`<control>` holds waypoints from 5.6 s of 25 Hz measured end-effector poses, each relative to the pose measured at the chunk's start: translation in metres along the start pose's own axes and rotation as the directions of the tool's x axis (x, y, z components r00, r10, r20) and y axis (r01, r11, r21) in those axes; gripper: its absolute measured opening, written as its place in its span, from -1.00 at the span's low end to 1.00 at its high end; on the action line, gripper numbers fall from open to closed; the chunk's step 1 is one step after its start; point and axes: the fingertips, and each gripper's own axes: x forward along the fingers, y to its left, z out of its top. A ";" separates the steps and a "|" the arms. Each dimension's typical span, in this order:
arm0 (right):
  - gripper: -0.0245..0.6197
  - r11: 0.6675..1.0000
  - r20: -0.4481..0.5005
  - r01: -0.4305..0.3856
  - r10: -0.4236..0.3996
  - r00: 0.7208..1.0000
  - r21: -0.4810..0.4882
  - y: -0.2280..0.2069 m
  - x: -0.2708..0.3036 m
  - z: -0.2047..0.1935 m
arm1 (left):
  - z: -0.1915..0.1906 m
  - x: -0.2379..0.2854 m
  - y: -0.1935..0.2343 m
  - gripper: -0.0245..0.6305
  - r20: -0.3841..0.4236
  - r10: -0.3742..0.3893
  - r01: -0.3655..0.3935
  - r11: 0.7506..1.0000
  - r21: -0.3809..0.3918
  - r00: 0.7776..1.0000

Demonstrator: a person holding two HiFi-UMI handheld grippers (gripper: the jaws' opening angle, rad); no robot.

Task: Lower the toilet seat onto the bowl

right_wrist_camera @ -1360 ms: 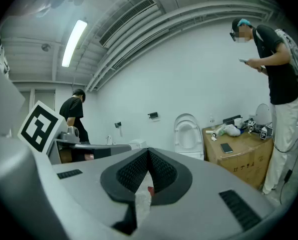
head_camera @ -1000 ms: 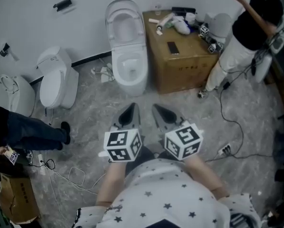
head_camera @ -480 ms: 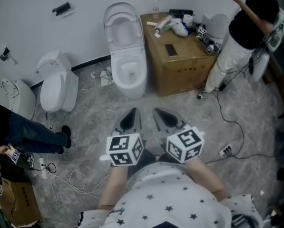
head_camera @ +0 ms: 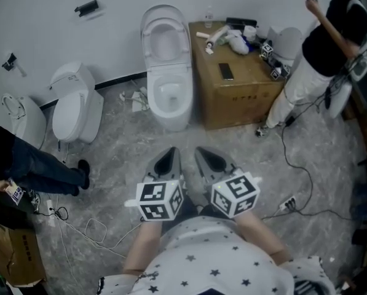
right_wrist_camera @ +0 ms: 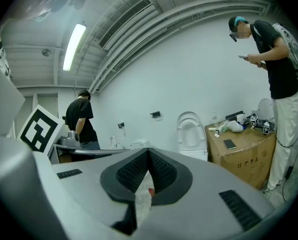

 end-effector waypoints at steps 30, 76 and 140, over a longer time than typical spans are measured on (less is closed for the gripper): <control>-0.91 0.999 -0.017 0.043 -0.043 0.999 0.006 -0.090 0.169 0.052 | 0.070 0.162 0.100 -0.93 -0.039 -0.030 0.029 0.999 -0.023 0.999; -0.91 0.994 0.006 0.108 -0.108 0.994 0.032 -0.178 0.356 0.113 | 0.150 0.329 0.221 -0.93 -0.055 -0.072 0.072 0.997 -0.004 0.996; -0.90 0.998 -0.105 0.043 -0.047 0.993 -0.039 -0.411 0.617 0.203 | 0.257 0.630 0.349 -0.93 -0.084 0.142 -0.144 0.989 -0.022 0.986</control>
